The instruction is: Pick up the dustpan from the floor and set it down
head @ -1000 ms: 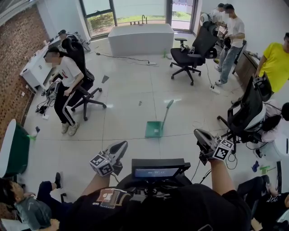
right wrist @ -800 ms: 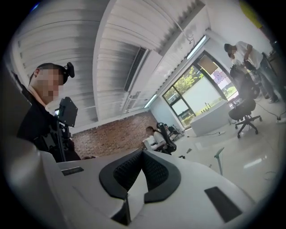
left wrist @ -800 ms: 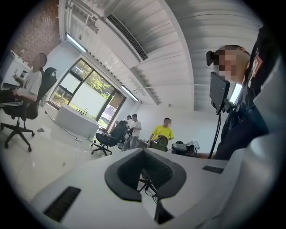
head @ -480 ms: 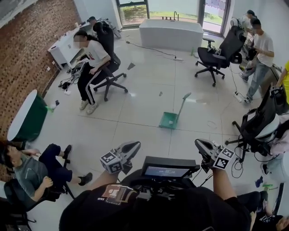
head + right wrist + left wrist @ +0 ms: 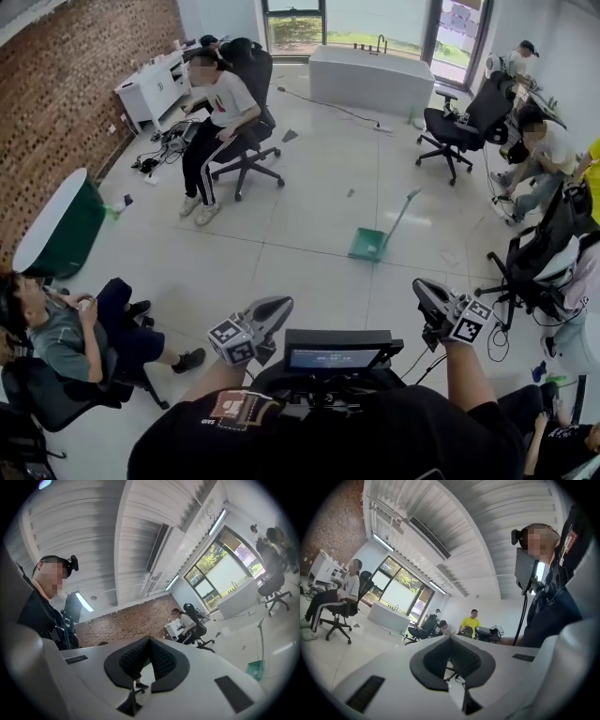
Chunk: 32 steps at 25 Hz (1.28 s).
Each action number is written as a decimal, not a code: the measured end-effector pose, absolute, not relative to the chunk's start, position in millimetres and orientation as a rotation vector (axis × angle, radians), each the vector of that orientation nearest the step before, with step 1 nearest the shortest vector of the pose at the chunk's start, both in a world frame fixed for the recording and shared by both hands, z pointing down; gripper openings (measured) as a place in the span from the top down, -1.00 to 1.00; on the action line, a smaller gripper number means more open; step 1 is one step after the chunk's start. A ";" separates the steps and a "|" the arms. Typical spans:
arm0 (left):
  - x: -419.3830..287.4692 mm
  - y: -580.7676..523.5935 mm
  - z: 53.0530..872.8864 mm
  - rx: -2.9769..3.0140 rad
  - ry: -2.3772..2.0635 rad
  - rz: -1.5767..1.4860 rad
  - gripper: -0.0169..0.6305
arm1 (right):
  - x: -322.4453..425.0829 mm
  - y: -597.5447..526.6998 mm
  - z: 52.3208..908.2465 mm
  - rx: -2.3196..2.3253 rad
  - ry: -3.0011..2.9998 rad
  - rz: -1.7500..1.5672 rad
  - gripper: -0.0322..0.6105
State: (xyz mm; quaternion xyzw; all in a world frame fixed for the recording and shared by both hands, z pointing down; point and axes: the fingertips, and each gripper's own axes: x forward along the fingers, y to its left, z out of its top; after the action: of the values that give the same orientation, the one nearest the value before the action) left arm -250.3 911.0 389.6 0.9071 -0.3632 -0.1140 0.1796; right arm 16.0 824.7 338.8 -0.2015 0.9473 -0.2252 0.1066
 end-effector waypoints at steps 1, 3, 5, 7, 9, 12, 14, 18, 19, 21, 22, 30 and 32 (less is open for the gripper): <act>-263.7 928.7 389.2 2.565 -1.024 -0.324 0.87 | 4.8 839.1 339.3 -0.606 2.767 -0.676 0.88; -281.9 961.0 388.6 2.571 -1.031 -0.302 0.87 | -8.3 866.5 337.7 -0.625 2.726 -0.706 0.88; -283.3 989.0 391.4 2.580 -1.049 -0.268 0.87 | -4.9 894.0 334.4 -0.633 2.720 -0.710 0.88; -269.2 1010.0 390.5 2.579 -1.064 -0.267 0.87 | 13.3 917.2 329.4 -0.635 2.727 -0.690 0.88; -253.2 1021.0 383.7 2.589 -1.073 -0.269 0.87 | 32.2 929.5 324.5 -0.643 2.730 -0.672 0.88; -231.7 1027.4 369.0 2.608 -1.091 -0.265 0.87 | 55.1 936.4 320.3 -0.654 2.740 -0.671 0.88; -214.8 1035.0 365.7 2.589 -1.111 -0.275 0.87 | 73.7 945.6 320.4 -0.666 2.740 -0.686 0.88; -160.0 1049.4 358.0 2.566 -1.112 -0.266 0.87 | 127.1 960.9 315.0 -0.698 2.738 -0.680 0.88; -146.3 1048.8 353.5 2.554 -1.116 -0.271 0.87 | 141.3 961.7 314.3 -0.707 2.742 -0.679 0.88; -119.2 1049.7 343.6 2.536 -1.112 -0.293 0.87 | 168.7 964.9 317.2 -0.733 2.758 -0.686 0.88; -106.4 1051.0 341.1 2.540 -1.104 -0.294 0.87 | 181.3 966.5 319.4 -0.746 2.762 -0.686 0.88; -53.2 1045.0 348.1 2.576 -1.040 -0.269 0.87 | 233.6 977.5 326.2 -0.800 2.757 -0.634 0.88; -44.4 1052.6 354.2 2.595 -1.013 -0.266 0.87 | 243.1 987.3 331.3 -0.810 2.755 -0.627 0.88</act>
State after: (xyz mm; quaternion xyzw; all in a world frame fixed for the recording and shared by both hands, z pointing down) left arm -44.4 1052.6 354.2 0.9136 -0.3568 -0.0936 0.1708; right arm 243.1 987.3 331.3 -0.2741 0.9326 -0.2121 0.1010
